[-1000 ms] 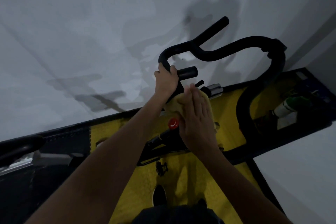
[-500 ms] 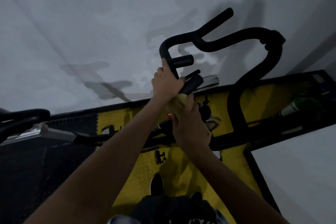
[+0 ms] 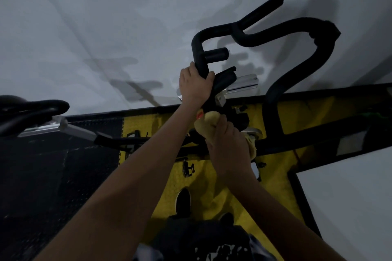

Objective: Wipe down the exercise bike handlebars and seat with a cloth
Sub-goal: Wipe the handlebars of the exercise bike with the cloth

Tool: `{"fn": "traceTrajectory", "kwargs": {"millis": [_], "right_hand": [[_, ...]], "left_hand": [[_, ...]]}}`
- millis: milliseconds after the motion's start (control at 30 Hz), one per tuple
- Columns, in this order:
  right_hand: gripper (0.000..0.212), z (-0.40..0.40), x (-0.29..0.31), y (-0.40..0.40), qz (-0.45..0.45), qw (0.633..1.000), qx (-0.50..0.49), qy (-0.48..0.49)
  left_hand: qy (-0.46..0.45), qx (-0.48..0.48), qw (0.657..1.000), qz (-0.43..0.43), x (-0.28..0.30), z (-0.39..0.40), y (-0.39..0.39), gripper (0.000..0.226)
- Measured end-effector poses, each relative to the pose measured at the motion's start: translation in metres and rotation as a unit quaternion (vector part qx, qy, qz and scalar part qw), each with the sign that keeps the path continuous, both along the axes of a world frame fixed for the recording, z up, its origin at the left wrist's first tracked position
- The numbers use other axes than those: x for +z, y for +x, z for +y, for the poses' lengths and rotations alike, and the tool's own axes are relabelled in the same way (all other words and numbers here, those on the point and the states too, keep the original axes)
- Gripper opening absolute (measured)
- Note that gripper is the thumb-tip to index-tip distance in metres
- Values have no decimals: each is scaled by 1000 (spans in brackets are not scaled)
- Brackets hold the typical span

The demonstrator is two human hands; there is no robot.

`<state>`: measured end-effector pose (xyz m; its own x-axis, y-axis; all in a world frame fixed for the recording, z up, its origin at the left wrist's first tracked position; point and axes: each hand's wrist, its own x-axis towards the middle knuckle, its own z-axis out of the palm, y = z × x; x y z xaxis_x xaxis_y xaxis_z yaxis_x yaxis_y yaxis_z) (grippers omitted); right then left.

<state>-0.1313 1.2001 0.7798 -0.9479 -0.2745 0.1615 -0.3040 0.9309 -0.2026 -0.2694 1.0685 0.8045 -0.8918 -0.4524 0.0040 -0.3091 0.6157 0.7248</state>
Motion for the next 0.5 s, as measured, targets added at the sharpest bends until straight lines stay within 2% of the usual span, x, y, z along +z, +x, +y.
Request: {"fn": "traceTrajectory", "kwargs": {"millis": [67, 133, 200, 233, 267, 300, 400, 500], "right_hand": [[74, -3, 6, -9, -64, 998, 1, -17], [62, -10, 13, -33, -150, 983, -6, -104], [43, -17, 16, -59, -260, 930, -13, -262], [36, -20, 17, -69, -296, 903, -17, -312], [33, -23, 16, -74, -304, 894, -21, -328], [37, -24, 16, -74, -298, 902, -25, -312], [63, -16, 13, -47, -217, 956, -49, -192], [67, 11, 5, -15, -82, 995, 12, -63]], "left_hand": [[2, 1, 1000, 12, -1, 1, 2, 64], [12, 0, 1000, 7, 0, 1, 3, 63], [18, 0, 1000, 1, 0, 1, 2, 64], [19, 1, 1000, 1, 0, 1, 2, 64], [19, 2, 1000, 2, 1, 1, 3, 64], [21, 5, 1000, 3, 1, 2, 3, 64], [30, 8, 999, 5, -1, 1, 3, 64], [34, 0, 999, 1, -4, -2, 2, 64]]}}
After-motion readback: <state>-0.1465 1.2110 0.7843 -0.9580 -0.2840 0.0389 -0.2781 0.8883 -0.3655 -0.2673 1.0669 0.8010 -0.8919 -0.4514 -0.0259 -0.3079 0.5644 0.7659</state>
